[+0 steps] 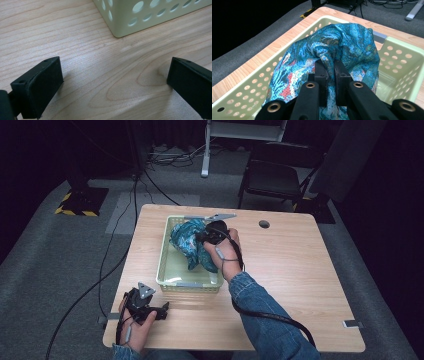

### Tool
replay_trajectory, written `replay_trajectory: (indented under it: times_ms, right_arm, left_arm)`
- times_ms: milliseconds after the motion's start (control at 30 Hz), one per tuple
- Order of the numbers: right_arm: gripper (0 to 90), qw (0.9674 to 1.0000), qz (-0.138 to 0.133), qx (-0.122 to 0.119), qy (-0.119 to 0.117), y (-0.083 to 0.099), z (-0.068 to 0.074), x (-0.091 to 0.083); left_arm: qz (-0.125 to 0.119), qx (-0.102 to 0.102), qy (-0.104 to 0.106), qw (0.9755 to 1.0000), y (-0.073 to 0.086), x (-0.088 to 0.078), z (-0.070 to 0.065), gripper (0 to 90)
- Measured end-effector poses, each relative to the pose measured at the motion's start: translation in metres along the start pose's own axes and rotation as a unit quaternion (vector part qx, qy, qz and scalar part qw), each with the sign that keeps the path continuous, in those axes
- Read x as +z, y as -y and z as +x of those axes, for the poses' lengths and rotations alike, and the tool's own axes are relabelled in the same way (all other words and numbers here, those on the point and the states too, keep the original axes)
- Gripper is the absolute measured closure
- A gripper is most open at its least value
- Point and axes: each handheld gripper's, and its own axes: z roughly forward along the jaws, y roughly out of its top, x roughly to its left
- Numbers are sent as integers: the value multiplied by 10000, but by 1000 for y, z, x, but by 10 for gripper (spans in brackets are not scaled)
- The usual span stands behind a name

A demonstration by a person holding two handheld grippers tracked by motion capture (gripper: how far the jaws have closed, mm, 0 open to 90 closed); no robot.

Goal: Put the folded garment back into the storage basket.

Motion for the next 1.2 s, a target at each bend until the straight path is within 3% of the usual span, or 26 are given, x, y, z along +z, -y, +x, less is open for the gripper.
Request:
replay_trajectory:
  times_ms: [33,67,100,167,233,1000,1200]
  right_arm:
    - [812,10000,11,39,-43,2,0,2]
    - [709,9998,-12,154,-90,2,0,3]
    - [709,9998,-12,154,-90,2,0,3]
    - [361,9985,-177,511,-88,4,-4,9]
    - [252,9986,-305,437,20,3,-8,9]
    - [196,9980,-458,-383,-193,-1,-19,-43]
    - [196,9976,-490,-450,-172,0,-26,-59]
  left_arm:
    - [0,1,0,10000,0,0,0,2]
    - [0,0,0,10000,0,0,0,2]
    - [0,0,0,10000,0,0,0,2]
    - [1,9,-4,10000,0,0,0,2]
    - [0,9,-4,10000,0,0,0,2]
    - [-2,-3,-1,10000,0,0,0,2]
    - [-3,-4,-1,10000,0,0,0,3]
